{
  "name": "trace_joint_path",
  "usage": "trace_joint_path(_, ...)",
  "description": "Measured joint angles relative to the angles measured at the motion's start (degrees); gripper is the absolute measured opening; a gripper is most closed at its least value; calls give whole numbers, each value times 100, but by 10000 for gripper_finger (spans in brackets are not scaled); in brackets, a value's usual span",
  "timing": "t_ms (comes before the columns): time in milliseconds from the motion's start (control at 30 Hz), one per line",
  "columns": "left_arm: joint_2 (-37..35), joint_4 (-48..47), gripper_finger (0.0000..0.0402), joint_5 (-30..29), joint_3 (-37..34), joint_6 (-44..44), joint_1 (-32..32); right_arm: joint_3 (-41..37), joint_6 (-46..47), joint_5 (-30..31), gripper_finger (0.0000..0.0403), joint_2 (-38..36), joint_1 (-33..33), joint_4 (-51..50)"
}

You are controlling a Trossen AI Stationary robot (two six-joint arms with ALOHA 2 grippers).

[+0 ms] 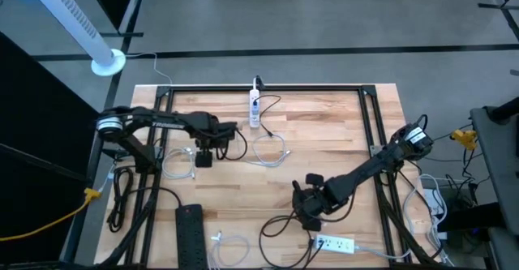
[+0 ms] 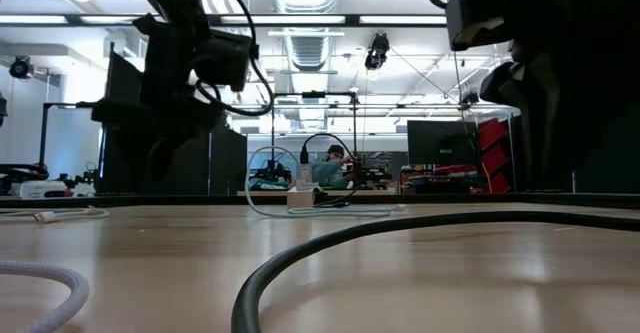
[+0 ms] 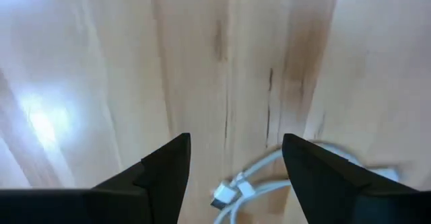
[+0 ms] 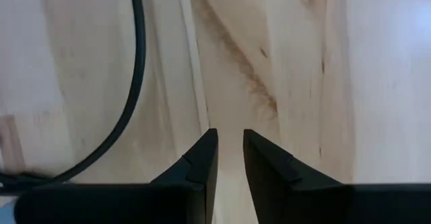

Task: Plug in charger cables
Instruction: Insert the white charger cable into the black outlet extension

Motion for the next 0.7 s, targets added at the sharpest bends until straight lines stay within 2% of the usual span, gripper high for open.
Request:
trace_joint_path(200, 677, -821, 228, -17, -16, -128, 87, -12, -40, 110, 44, 0, 4, 89)
trace_joint_path(467, 1467, -649, 199, -693, -46, 158, 111, -14, -49, 143, 60, -2, 2, 236)
trace_joint_path(700, 1548, -516, 172, -632, -87, 279, 111, -9, -33, 139, 71, -2, 2, 244)
